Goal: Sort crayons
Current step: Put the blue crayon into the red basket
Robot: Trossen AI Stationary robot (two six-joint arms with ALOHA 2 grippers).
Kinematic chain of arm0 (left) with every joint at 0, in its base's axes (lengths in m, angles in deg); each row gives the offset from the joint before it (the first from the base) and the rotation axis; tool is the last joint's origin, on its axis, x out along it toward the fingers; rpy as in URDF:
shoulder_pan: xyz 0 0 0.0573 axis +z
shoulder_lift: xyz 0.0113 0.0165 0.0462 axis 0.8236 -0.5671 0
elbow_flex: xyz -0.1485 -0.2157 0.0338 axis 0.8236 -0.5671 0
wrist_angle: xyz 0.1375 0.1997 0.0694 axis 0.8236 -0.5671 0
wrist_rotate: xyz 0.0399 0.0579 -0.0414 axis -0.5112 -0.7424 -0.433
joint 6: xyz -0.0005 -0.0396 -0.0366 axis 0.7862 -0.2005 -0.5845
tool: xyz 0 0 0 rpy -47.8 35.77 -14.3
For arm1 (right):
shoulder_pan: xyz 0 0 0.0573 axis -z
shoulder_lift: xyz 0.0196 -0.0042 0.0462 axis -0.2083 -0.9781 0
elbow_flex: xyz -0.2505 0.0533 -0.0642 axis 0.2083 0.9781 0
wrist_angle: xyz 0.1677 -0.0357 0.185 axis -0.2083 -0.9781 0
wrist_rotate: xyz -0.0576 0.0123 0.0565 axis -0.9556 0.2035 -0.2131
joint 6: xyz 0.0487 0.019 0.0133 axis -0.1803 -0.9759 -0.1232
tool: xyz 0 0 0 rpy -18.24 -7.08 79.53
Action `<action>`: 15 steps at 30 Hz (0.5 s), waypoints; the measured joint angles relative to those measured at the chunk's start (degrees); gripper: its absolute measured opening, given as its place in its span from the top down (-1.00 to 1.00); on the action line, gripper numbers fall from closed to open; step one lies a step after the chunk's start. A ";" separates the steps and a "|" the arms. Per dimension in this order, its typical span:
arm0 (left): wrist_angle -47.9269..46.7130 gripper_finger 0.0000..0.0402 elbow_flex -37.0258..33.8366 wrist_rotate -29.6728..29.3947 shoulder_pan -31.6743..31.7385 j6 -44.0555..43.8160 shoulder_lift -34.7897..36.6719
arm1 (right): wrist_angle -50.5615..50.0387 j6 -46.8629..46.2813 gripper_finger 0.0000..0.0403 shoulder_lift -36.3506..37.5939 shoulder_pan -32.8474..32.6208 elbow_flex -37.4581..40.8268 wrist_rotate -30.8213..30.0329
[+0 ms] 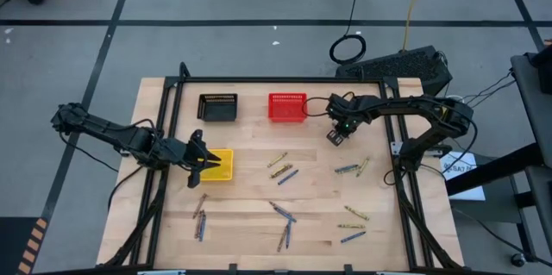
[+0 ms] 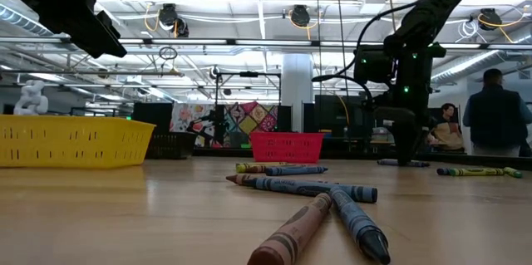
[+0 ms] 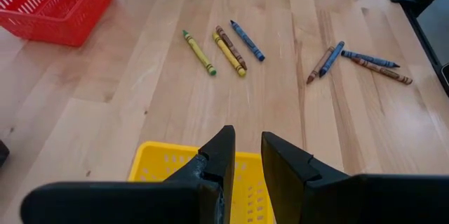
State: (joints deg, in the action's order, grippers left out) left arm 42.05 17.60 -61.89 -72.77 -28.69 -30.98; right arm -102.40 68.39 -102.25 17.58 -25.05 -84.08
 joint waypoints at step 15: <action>0.00 0.63 0.00 0.00 0.00 -0.04 -0.01 | -1.88 -1.45 0.99 -0.28 0.02 -1.54 1.39</action>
State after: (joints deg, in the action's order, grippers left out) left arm 42.05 17.60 -61.89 -72.77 -28.73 -30.99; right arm -104.28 66.94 -102.53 17.61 -26.59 -82.69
